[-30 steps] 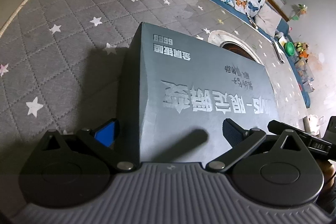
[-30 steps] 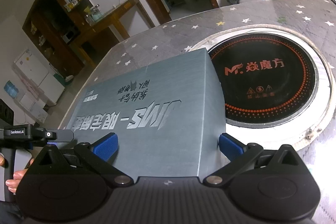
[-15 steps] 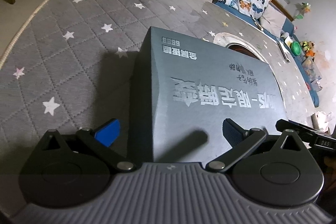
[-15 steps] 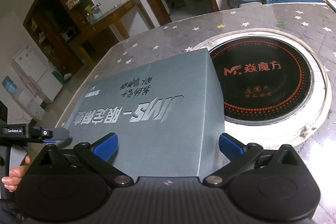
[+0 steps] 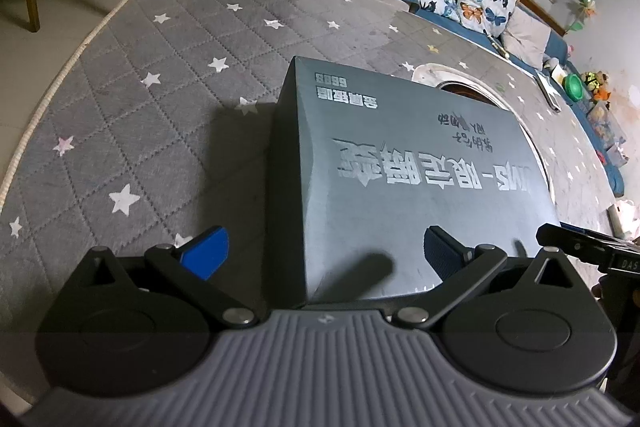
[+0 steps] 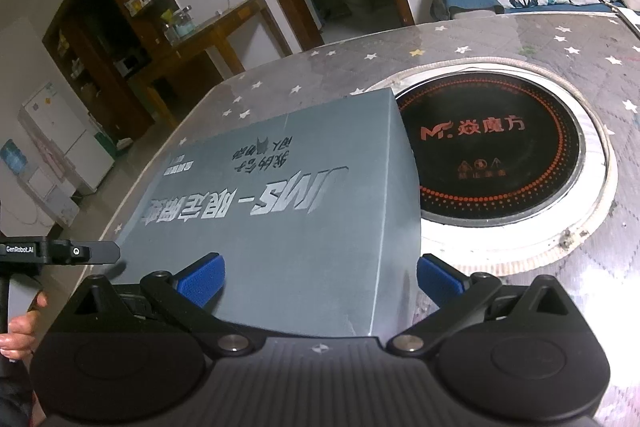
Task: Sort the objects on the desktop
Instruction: 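Press the grey lid down over the box rim with both grippers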
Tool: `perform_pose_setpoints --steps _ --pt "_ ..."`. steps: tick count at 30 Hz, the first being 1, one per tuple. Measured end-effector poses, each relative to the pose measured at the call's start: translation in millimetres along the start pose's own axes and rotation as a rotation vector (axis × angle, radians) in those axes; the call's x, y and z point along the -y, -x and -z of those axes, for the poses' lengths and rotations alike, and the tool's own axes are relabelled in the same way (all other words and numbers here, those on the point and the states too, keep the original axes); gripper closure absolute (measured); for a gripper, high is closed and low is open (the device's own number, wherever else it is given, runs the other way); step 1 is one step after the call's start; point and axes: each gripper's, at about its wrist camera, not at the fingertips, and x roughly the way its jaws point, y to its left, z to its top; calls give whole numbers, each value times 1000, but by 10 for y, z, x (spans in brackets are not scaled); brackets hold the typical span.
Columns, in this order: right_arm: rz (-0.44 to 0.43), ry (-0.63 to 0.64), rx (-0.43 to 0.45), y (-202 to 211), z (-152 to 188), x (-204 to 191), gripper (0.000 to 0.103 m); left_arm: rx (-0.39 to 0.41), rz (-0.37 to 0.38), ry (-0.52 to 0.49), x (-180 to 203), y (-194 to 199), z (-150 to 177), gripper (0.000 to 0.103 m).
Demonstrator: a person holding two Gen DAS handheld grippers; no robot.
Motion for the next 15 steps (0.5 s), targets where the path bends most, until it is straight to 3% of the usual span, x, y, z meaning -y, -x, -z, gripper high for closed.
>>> perform_pose_setpoints --steps 15 --pt "3 -11 6 66 135 16 0 39 -68 -60 81 64 123 0"
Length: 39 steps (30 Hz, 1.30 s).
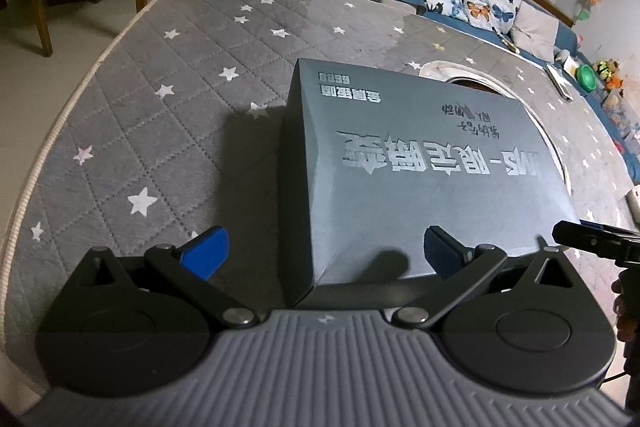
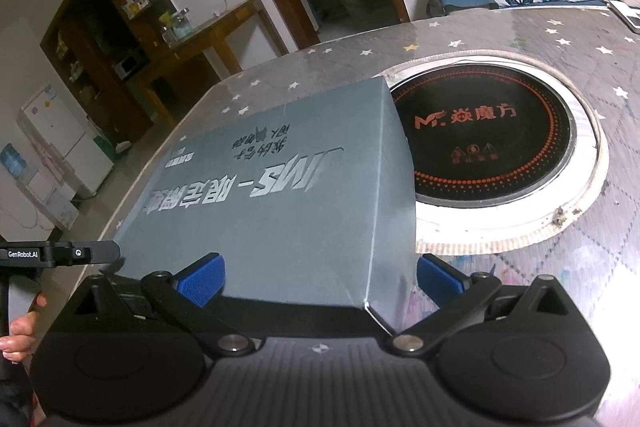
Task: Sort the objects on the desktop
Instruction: 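Press the grey lid down over the box rim with both grippers, then open both grippers to release the lidded box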
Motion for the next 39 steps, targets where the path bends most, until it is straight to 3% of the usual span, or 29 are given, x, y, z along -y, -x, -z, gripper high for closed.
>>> perform_pose_setpoints --steps 32,39 --pt "10 30 16 147 282 -73 0 36 -50 -58 133 197 314 0" --pt "70 55 30 266 332 29 0 49 -103 -50 -13 260 409 0"
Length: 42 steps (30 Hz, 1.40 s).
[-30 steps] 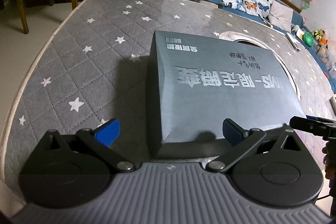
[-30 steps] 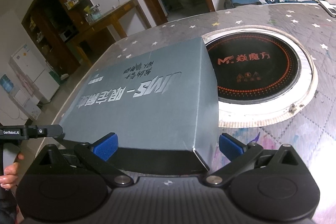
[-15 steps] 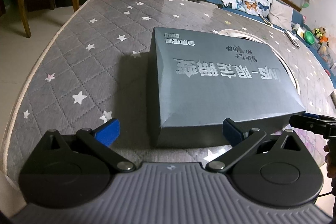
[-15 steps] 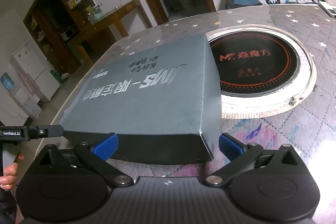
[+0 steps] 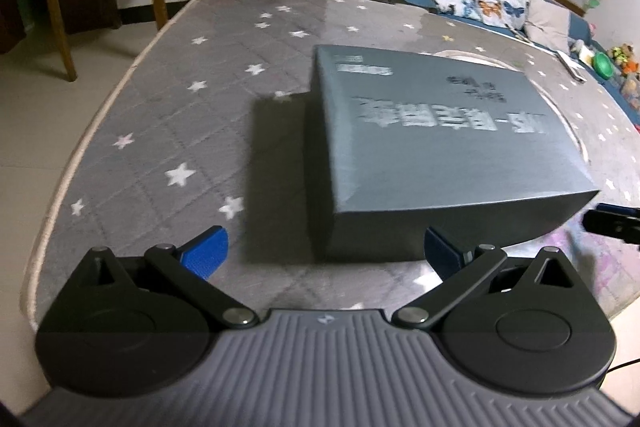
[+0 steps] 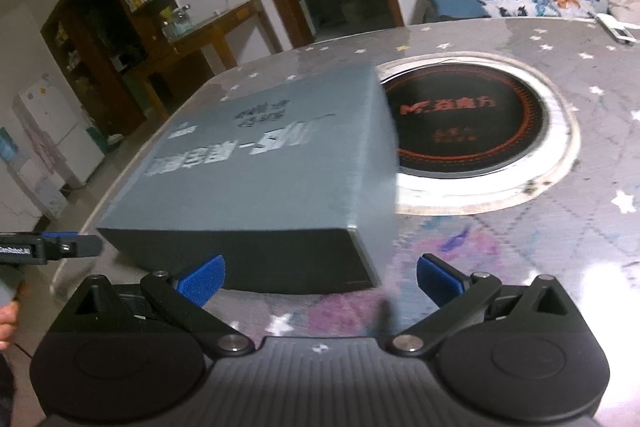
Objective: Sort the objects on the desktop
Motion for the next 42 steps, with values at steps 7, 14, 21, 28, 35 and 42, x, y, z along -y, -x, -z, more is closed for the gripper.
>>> perform_pose_setpoints --steps 7,14,21,28,35,42 --pt "112 -24 30 151 -58 362 0 25 -121 71 -389 -83 4 0" --pt "326 -32 127 185 -306 875 0 69 -269 117 -719 -412 -156 0" --pt "494 -139 229 117 -547 1508 0 124 -339 115 -781 -626 -267 0" --pt "602 -201 253 -14 -626 1937 0 125 -386 125 -816 -826 -308 0" --pt "642 -222 243 -96 -605 2103 0 139 -387 144 -867 -929 -297 0" --pt "655 -224 216 -215 -557 2159 0 186 -377 170 -887 -982 -272 0"
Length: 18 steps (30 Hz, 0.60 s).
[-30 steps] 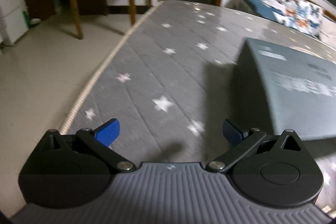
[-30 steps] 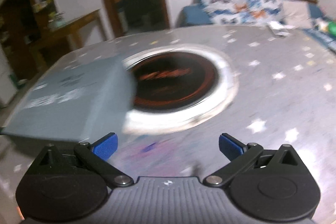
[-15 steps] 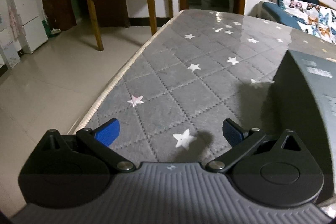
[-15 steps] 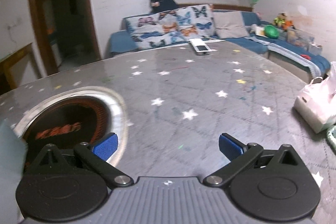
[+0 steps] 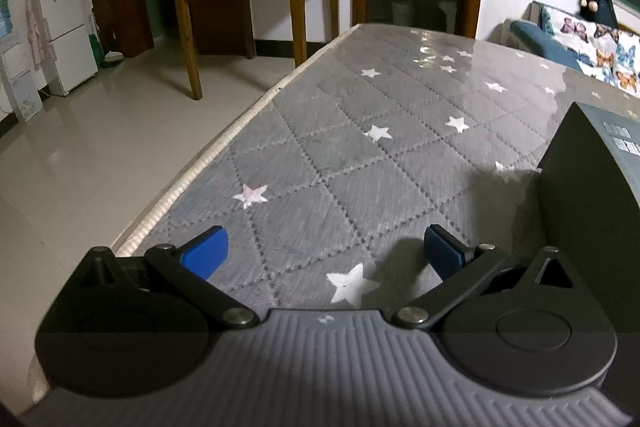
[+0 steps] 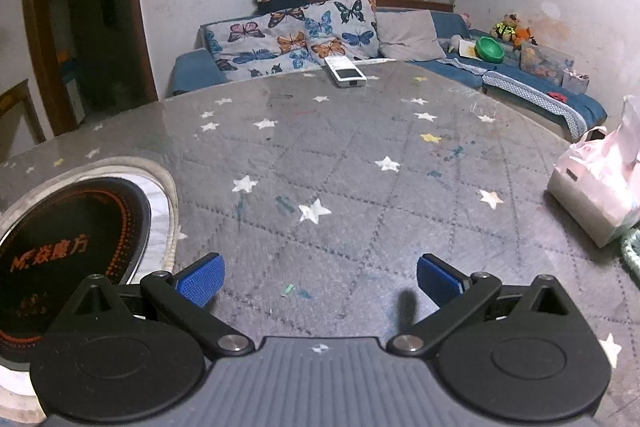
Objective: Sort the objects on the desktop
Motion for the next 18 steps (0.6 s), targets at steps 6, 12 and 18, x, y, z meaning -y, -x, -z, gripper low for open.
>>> perform_pose_setpoints --steps 6,12,18 --pt "3 8 -12 -71 17 -34 0 7 4 2 -19 -59 -38 0" --pt "9 26 -19 -140 -9 -62 0 7 7 6 -39 -86 -67 0" --pt "13 32 -20 -188 -17 -61 0 10 6 8 -73 -31 -6 0"
